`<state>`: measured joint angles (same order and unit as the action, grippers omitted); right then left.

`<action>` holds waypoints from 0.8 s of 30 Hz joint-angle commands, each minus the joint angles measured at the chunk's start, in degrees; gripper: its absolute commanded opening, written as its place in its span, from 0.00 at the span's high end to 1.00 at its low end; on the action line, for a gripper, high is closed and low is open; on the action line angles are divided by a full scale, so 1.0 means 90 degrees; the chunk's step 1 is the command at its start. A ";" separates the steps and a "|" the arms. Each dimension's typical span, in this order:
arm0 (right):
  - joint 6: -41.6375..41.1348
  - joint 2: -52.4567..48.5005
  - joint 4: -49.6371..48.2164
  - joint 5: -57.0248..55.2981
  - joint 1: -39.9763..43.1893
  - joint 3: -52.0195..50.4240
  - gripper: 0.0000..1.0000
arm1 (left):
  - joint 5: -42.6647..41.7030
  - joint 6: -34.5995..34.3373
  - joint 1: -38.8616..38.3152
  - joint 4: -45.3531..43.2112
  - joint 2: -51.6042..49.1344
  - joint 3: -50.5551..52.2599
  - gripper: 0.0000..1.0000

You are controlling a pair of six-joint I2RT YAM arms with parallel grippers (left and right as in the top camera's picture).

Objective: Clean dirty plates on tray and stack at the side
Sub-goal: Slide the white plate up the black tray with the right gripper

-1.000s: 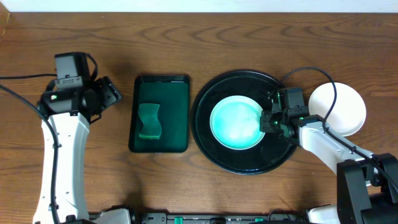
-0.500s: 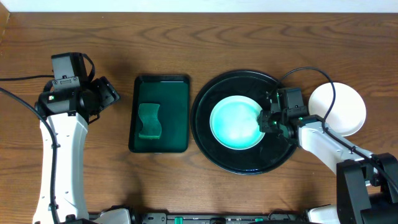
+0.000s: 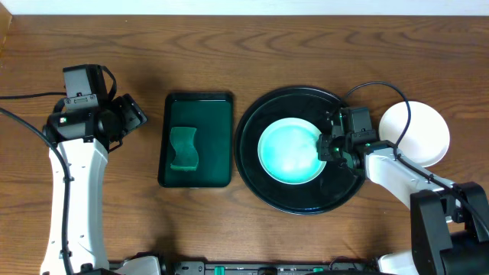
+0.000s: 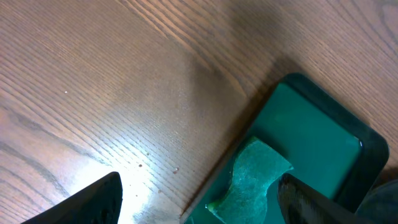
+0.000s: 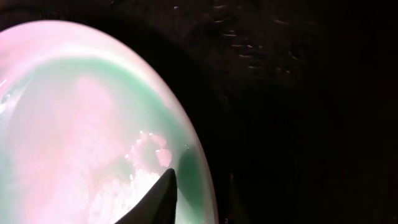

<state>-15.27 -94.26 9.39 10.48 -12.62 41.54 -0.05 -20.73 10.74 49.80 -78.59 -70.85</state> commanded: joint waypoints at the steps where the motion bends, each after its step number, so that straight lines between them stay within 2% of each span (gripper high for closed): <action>1: 0.0010 -0.0270 0.0002 0.0053 -0.0039 -0.0010 0.84 | 0.0012 0.0039 0.0024 0.0029 0.0017 -0.0075 0.20; 2: 0.0010 -0.0272 0.0005 0.0053 -0.0039 -0.0010 0.89 | 0.0012 0.0039 0.0024 0.0029 0.0017 -0.0075 0.20; 3: 0.0010 -0.0272 0.0005 0.0053 -0.0039 -0.0010 0.99 | 0.0012 0.0039 0.0024 0.0029 0.0017 -0.0075 0.20; 24: 0.0010 -0.0270 0.0024 0.0056 -0.0039 -0.0010 0.99 | 0.0012 0.0039 0.0024 0.0032 0.0017 -0.0075 0.20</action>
<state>-15.20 -94.61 9.17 10.07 -12.40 41.78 -0.05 -20.73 10.72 49.84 -78.59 -70.85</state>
